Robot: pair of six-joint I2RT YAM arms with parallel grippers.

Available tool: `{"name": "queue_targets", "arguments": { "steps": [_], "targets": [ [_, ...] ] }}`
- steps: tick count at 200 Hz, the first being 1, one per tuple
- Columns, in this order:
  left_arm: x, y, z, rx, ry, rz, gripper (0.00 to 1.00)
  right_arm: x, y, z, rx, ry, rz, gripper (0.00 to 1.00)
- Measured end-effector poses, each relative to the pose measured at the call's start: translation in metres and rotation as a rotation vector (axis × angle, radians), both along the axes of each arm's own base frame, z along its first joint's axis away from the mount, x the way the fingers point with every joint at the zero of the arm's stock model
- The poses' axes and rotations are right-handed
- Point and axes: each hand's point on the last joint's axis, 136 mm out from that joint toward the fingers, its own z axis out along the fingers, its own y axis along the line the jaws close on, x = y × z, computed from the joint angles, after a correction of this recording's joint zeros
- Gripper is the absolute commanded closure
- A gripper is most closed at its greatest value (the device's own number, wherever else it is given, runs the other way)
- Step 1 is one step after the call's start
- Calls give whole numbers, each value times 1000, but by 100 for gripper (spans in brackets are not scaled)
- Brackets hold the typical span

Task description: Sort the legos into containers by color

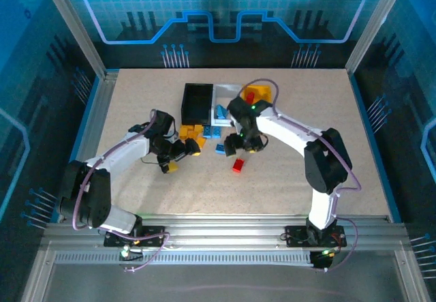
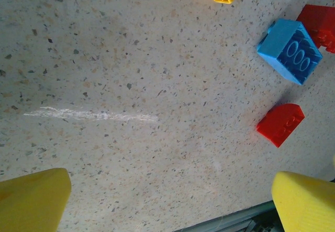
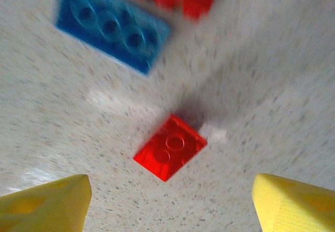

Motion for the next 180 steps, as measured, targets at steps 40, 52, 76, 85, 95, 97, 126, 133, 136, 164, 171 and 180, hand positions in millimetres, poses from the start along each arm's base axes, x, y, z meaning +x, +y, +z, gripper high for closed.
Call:
{"name": "queue_targets", "arguments": {
  "steps": [40, 52, 76, 85, 95, 97, 126, 133, 136, 164, 171, 180],
  "targets": [
    [-1, 0, 0, 0, 0, 2, 1, -17, -2, -19, -59, 36, -168, 20],
    [-4, 1, 1, -1, -4, 2, 1, -15, 1, -19, -55, 24, -198, 21],
    [-16, 5, 2, -2, -11, 3, 1, -14, 7, -26, -64, 23, -233, 22],
    [-20, 6, 3, -1, -15, 4, 1, -14, 9, -31, -68, 27, -242, 23],
    [-24, 8, 3, 0, -19, 4, 1, -14, 9, -37, -77, 36, -255, 24],
    [-24, 8, 3, 1, -20, 5, 1, -14, 9, -38, -78, 37, -256, 24],
    [-32, 12, 3, 7, -18, 11, 1, -13, 10, -47, -90, 47, -281, 29],
    [-33, 13, 3, 9, -17, 14, 1, -13, 10, -49, -93, 48, -284, 30],
    [-33, 14, 3, 11, -17, 15, 1, -13, 10, -49, -94, 49, -287, 31],
    [-34, 17, 5, 12, -23, 25, 1, -13, 9, -53, -105, 54, -294, 40],
    [-35, 18, 4, 13, -21, 27, 1, -13, 9, -53, -106, 55, -294, 42],
    [-36, 18, 3, 14, -18, 27, 1, -13, 9, -53, -108, 52, -292, 45]
  ]
}}
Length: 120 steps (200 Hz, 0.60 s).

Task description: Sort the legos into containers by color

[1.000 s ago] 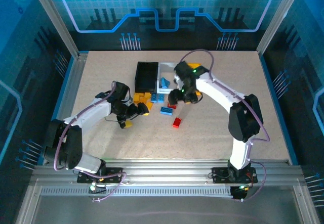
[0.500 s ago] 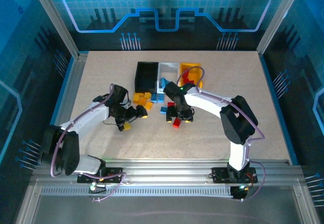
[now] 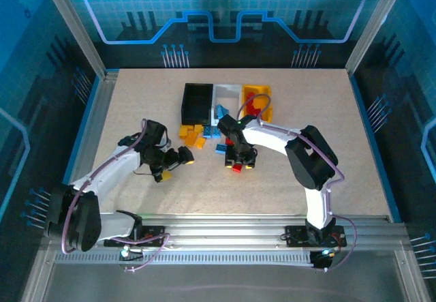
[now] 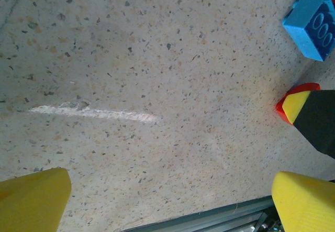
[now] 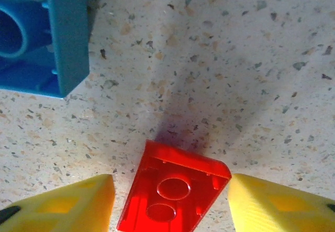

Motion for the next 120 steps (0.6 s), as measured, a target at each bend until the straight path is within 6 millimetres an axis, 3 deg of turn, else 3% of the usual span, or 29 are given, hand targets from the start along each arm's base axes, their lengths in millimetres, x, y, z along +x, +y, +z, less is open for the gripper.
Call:
{"name": "queue_targets", "arguments": {
  "steps": [51, 91, 120],
  "targets": [
    [-1, 0, -3, 1, 6, 1, 1, 1, -4, -1, -19, -13, 7, 63],
    [0, 0, -10, 5, 24, 0, 1, -3, -10, 7, -19, -27, 17, 64],
    [2, -1, -12, 5, 25, 0, 1, 3, -13, 25, 3, -75, 25, 64]
  ]
}}
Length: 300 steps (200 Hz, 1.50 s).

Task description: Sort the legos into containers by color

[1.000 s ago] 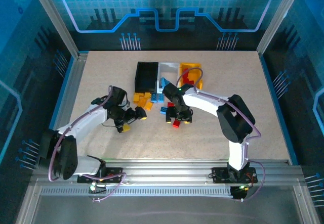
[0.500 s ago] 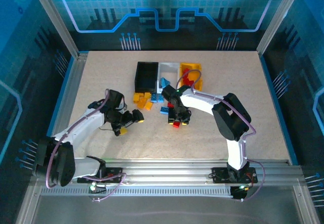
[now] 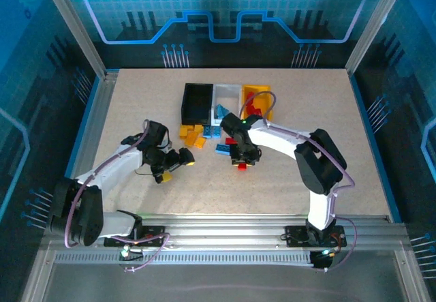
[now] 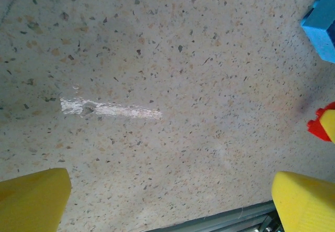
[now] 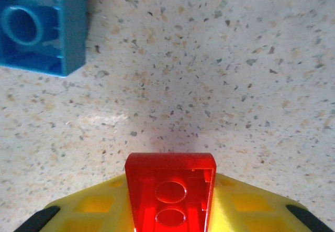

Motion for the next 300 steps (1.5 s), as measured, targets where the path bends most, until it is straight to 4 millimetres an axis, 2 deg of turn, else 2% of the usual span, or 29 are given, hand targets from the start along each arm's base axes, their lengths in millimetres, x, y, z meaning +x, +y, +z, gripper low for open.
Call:
{"name": "queue_targets", "arguments": {
  "steps": [19, 43, 80, 102, 122, 142, 165, 197, 228, 267, 300],
  "targets": [
    [1, 0, -1, 0, 3, 0, 1, 9, -9, 18, 30, -36, -21, 65],
    [0, -1, -4, 0, 13, -1, 1, 33, -32, 42, 75, -86, -96, 66],
    [3, -2, -4, -5, 22, -3, 1, 91, -65, 88, 151, -199, -201, 66],
    [7, -4, -2, -7, 17, -3, 1, 125, -72, 117, 197, -275, -220, 66],
    [10, -5, -1, -12, 13, -4, 1, 155, -75, 129, 221, -315, -229, 66],
    [12, -6, 1, -15, 10, -6, 1, 182, -79, 122, 224, -314, -242, 66],
    [13, -6, 1, -14, 12, -8, 1, 209, -85, 98, 220, -280, -260, 66],
    [17, -7, 5, -11, 10, -18, 1, 232, -86, 68, 215, -232, -264, 63],
    [23, -19, 10, 8, -1, -86, 1, 237, -83, 55, 216, -204, -254, 59],
    [33, -52, 15, 29, -33, -226, 1, 235, -81, 58, 224, -200, -242, 41],
    [51, -81, 21, 52, -80, -337, 1, 227, -83, 54, 215, -178, -235, 36]
  ]
}}
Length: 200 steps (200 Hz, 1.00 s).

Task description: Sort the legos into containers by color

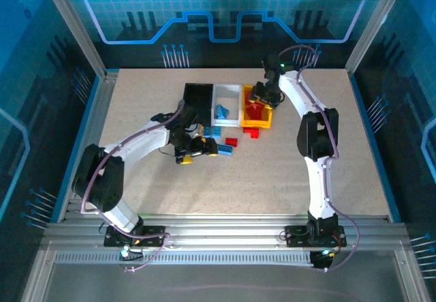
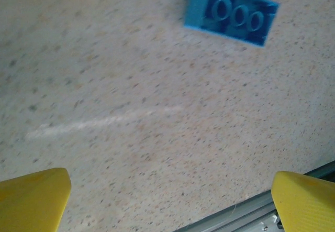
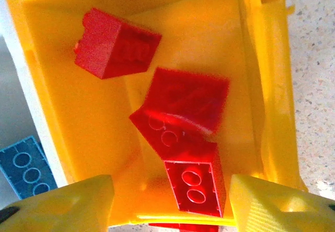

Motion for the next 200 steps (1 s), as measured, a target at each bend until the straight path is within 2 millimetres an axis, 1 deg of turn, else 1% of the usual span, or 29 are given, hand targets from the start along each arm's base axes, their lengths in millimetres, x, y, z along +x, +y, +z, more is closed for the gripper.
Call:
{"name": "queue_targets", "arguments": {
  "steps": [9, 28, 42, 49, 72, 81, 94, 114, 132, 154, 185, 200],
  "targets": [
    [7, -8, 2, 3, -16, -25, 1, -7, -2, -1, -3, 9, 1, 35],
    [19, -24, 3, 21, -47, -87, 1, -32, -7, 4, -3, 31, -1, 34],
    [26, -35, 1, 39, -61, -131, 1, -53, -13, 16, -2, 30, -1, 34],
    [29, -40, -2, 49, -67, -152, 2, -64, -16, 25, 2, 18, -2, 33],
    [37, -55, -15, 90, -70, -221, 3, -98, -26, 54, 15, -35, -3, 33],
    [39, -58, -21, 106, -67, -242, 3, -112, -29, 61, 21, -52, -2, 32],
    [43, -61, -30, 128, -61, -260, 3, -131, -33, 65, 31, -63, -1, 31],
    [48, -60, -39, 161, -52, -278, 3, -154, -35, 61, 53, -48, 4, 29],
    [56, -61, -42, 189, -63, -296, 3, -167, -35, 47, 65, -16, 9, 28],
    [65, -64, -47, 222, -78, -319, 4, -176, -34, 35, 77, 17, 14, 28],
    [67, -69, -56, 253, -70, -346, 5, -173, -31, 36, 92, 6, 19, 28],
    [67, -73, -61, 265, -69, -363, 8, -172, -29, 36, 99, 6, 21, 28]
  ]
}}
